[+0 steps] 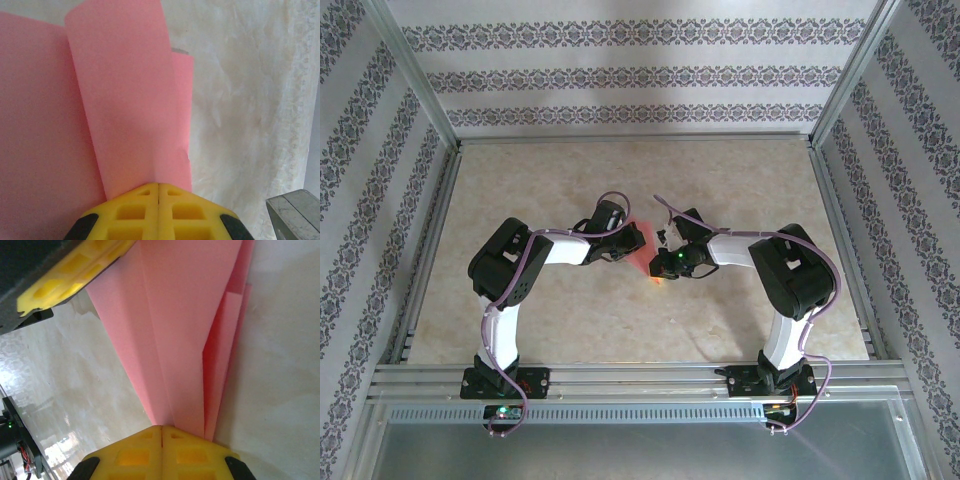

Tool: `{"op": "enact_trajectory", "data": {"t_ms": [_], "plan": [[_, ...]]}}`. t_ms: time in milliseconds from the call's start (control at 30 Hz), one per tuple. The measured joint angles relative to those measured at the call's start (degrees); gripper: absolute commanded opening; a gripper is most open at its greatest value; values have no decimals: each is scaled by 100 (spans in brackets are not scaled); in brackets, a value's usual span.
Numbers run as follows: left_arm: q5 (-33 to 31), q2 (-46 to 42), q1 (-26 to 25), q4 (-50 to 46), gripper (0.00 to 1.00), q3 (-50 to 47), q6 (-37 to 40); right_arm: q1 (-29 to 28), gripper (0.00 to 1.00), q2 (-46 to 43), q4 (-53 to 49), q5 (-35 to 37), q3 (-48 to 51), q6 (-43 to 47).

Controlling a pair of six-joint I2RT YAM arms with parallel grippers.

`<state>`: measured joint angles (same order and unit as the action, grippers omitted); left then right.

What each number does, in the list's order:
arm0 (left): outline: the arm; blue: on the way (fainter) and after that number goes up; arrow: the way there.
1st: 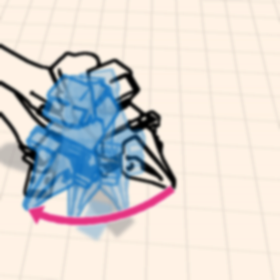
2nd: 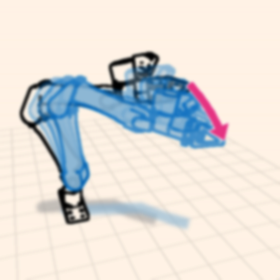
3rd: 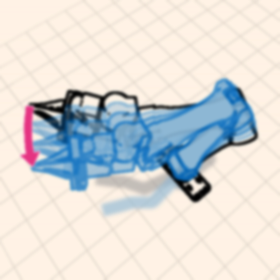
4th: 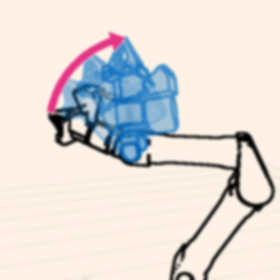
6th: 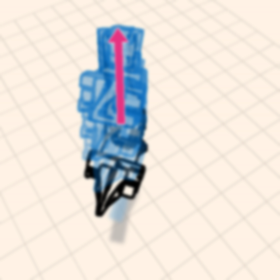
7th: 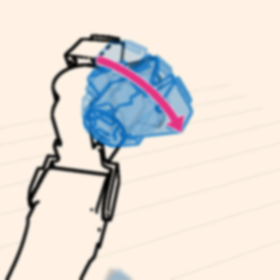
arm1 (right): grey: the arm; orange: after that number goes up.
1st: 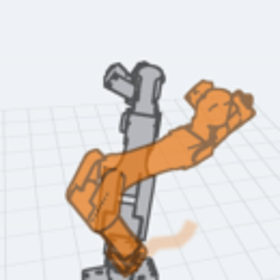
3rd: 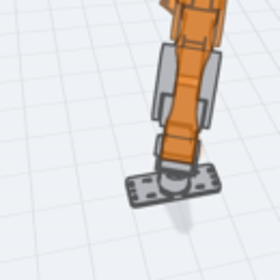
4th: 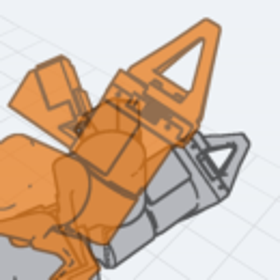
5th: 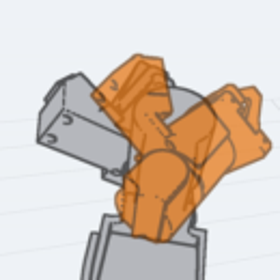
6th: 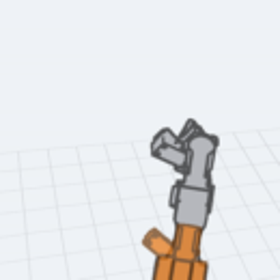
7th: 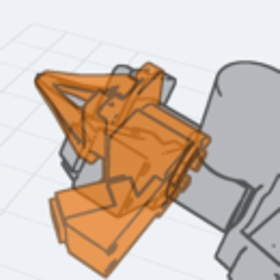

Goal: Fold a paper plane with a square sheet of paper (fold left side to right side)

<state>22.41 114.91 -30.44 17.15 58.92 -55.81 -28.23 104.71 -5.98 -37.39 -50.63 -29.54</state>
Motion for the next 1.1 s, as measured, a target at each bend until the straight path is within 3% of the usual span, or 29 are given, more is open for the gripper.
{"op": "enact_trajectory", "data": {"t_ms": [700, 900, 1000, 1100], "plan": [[2, 17, 0, -136, 0, 72, 4, 0, 0, -439, -208, -122, 496, 295], [0, 17, 0, -179, 0, 96, 4, 205, 0, -1110, -857, -269, 542, 284], [0, 17, 0, -188, 0, 101, 4, 439, 0, -1482, -809, -437, 511, 227], [0, 17, 0, -188, 0, 101, 4, 509, 0, -1318, -612, -516, 341, 98]]}}
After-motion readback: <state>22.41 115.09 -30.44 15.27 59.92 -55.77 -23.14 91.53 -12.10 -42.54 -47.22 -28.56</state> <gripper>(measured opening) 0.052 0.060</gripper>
